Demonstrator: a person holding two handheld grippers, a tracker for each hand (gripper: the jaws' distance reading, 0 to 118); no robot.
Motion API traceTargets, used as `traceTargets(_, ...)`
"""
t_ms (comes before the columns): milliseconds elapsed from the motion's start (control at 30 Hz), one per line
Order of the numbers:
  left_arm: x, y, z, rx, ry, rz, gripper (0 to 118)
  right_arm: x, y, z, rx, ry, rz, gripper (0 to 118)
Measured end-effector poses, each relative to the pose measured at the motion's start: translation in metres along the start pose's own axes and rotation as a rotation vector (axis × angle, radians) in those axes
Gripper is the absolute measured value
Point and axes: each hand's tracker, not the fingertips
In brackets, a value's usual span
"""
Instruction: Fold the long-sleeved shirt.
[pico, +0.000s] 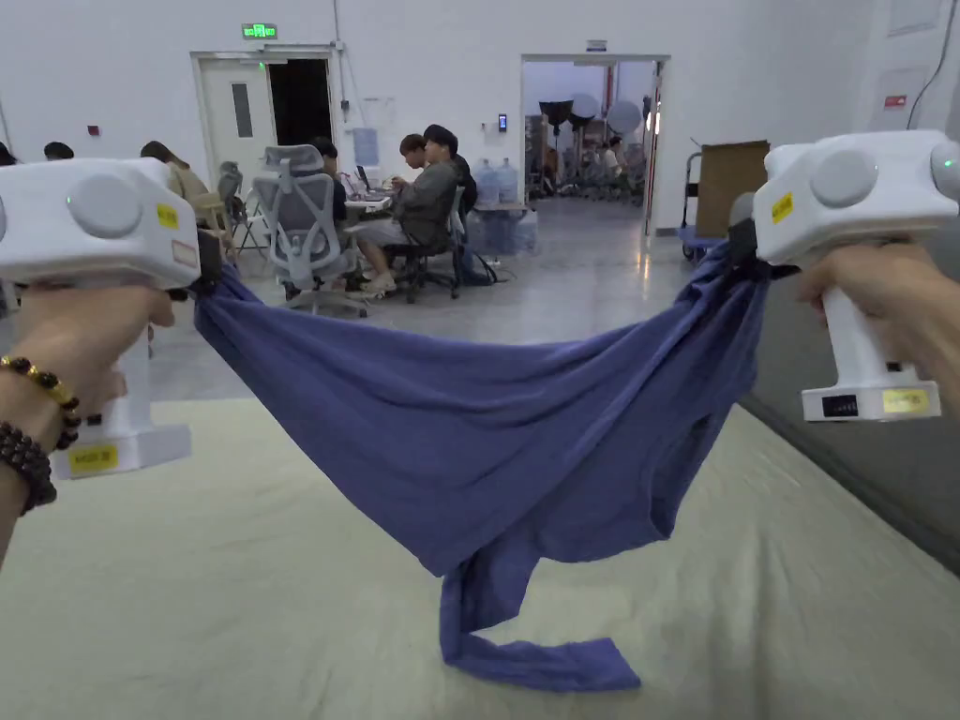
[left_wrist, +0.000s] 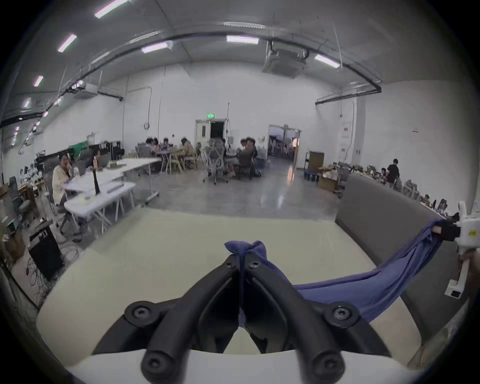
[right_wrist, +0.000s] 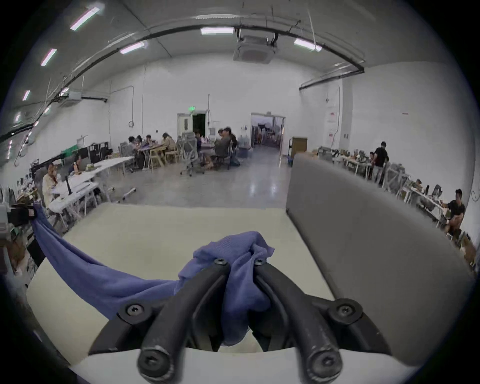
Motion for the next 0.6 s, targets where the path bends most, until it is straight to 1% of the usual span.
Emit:
traceTargets(67,-0.002,-0.043,-0.020,-0.068,-0.010,-0.007,0,-0.001,-0.044,-0.024,-0.079,0.004,0.008,5)
traceTargets(167,-0.008,-0.113,-0.050,-0.157,-0.009,-0.003,0,-0.003,-0.114,-0.059,-0.173,0.017,-0.008,5)
traceTargets(200,-0.008,-0.133,-0.057,-0.215,-0.013,0.006,0,-0.004,-0.137,-0.068,-0.207,0.027,-0.013,5)
traceTargets(267,-0.012,-0.166,-0.068,-0.289,-0.028,0.035,0,-0.005,-0.174,-0.079,-0.270,0.058,-0.043,5)
traceTargets(333,-0.011,-0.185,-0.067,-0.302,-0.035,0.049,0,-0.004,-0.201,-0.081,-0.304,0.080,-0.086,5)
traceTargets(433,-0.011,-0.199,-0.048,-0.282,-0.053,0.054,0,-0.006,-0.223,-0.061,-0.278,0.075,-0.086,5)
traceTargets(500,-0.012,-0.204,-0.023,-0.259,-0.058,0.063,0,-0.007,-0.236,-0.036,-0.271,0.073,-0.085,5)
traceTargets(533,-0.012,-0.211,-0.009,-0.248,-0.054,0.061,0,-0.010,-0.243,-0.021,-0.273,0.072,-0.077,5)
traceTargets(567,-0.011,-0.220,0.005,-0.245,-0.047,0.046,0,-0.012,-0.253,-0.006,-0.281,0.047,-0.053,5)
traceTargets(600,-0.012,-0.227,0.019,-0.241,-0.037,0.022,0,-0.014,-0.265,0.010,-0.280,0.044,-0.033,5)
